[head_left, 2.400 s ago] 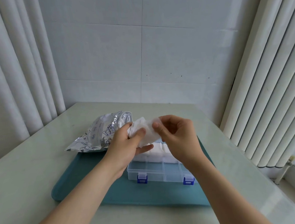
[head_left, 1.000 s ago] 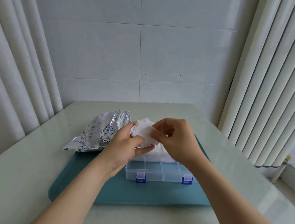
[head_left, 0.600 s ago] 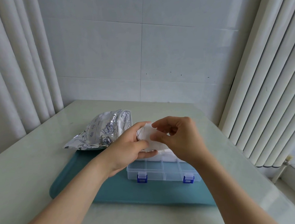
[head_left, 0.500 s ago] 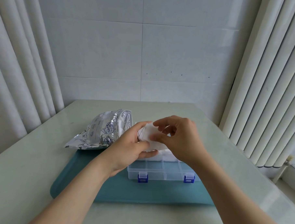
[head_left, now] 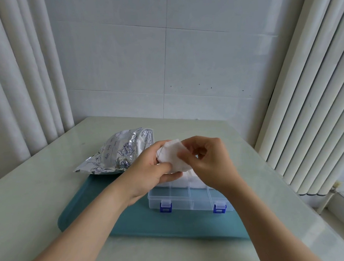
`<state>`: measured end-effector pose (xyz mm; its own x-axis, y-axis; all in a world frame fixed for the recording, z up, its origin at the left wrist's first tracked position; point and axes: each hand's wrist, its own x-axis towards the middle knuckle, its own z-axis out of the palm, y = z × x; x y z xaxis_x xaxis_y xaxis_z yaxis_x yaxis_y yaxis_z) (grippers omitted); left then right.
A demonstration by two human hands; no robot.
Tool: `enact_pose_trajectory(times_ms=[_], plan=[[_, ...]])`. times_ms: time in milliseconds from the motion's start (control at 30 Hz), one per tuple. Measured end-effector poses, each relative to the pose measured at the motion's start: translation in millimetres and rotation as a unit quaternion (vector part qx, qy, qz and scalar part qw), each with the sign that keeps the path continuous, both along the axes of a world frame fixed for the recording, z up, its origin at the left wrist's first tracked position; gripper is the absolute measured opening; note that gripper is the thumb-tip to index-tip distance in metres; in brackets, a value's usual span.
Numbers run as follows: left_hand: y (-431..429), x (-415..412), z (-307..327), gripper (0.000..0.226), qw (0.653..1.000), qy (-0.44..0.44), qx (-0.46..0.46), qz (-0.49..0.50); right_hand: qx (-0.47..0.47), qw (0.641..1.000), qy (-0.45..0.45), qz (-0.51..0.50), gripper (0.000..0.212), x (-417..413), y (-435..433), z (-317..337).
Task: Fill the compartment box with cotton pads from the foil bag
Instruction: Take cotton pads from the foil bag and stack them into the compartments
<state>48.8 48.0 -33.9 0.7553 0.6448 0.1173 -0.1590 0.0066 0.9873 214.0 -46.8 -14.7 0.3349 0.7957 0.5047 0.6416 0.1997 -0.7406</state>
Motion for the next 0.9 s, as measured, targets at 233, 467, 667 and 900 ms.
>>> enact_pose_trajectory(times_ms=[233,467,667,900], plan=[[5.5,1.4,1.9,0.048,0.996,-0.052,-0.068,0.034,0.02,0.964,0.266,0.0,0.009,4.4,-7.1,13.1],[0.4,0.5,6.3,0.046,0.993,-0.074,-0.086,0.015,-0.021,0.976,0.216,0.023,0.018,-14.4,-3.5,5.0],[-2.9,3.5,3.5,0.048,0.996,-0.059,-0.059,0.004,0.009,0.987,0.157,-0.03,0.026,-23.8,3.2,-3.7],[-6.4,4.4,4.5,0.043,0.998,-0.06,-0.036,-0.01,0.011,0.99,0.124,-0.069,0.032,-24.9,7.0,-8.8]])
